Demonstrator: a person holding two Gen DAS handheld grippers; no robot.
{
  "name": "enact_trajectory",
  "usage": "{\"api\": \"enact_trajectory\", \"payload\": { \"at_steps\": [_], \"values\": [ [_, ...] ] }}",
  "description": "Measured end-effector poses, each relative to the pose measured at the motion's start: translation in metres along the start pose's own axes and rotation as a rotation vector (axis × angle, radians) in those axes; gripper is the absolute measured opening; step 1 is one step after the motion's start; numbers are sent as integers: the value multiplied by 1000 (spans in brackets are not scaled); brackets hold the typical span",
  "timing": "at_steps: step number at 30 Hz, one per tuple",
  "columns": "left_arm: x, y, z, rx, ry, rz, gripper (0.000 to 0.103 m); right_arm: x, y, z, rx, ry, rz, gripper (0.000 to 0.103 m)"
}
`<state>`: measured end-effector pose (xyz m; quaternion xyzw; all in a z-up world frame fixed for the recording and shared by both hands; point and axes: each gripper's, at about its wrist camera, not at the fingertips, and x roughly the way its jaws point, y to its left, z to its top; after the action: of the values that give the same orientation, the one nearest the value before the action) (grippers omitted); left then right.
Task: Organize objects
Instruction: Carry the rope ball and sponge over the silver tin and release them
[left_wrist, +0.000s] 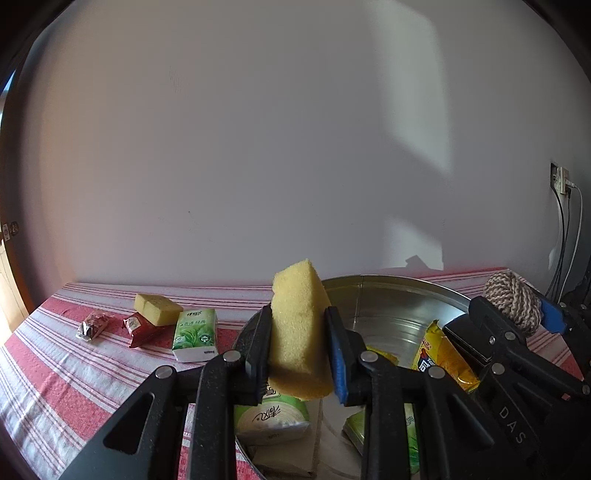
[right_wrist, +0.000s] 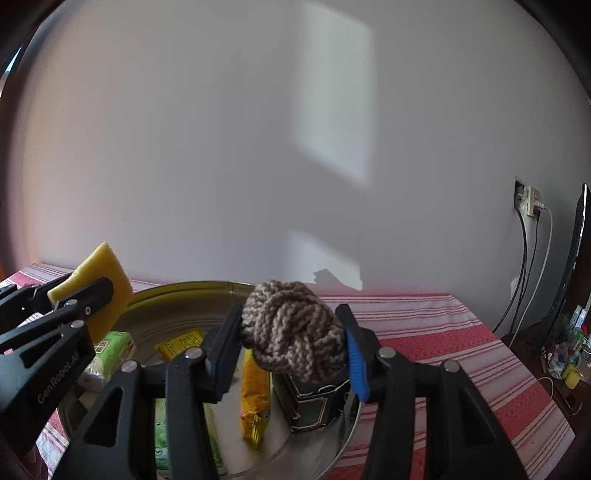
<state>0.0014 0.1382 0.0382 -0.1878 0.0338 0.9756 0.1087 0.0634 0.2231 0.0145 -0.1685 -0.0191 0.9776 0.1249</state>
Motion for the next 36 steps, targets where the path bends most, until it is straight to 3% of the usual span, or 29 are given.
{"api": "enact_trajectory", "payload": {
  "at_steps": [22,24,25,26,29,30,32,36],
  "values": [
    [22,-2,-17,22,69,-7,30,22,-9,-9,-22,80,24,50],
    [18,-4,-17,21,68,-24,35,36,-14,-10,-21,92,31,52],
    [17,-3,-16,13,71,-26,43,38,-15,-10,-16,96,32,57],
    [15,-1,-15,-3,68,-22,57,39,-17,-10,-8,97,30,72],
    [8,10,-12,-69,35,15,88,31,-29,-7,40,49,10,79],
    [6,13,-11,-81,28,20,89,26,-33,-6,65,34,7,83],
    [4,14,-11,-84,25,23,89,23,-43,-4,116,2,3,102],
    [0,11,-11,-63,13,51,89,23,-52,-3,149,-23,-13,103]
  ]
}}
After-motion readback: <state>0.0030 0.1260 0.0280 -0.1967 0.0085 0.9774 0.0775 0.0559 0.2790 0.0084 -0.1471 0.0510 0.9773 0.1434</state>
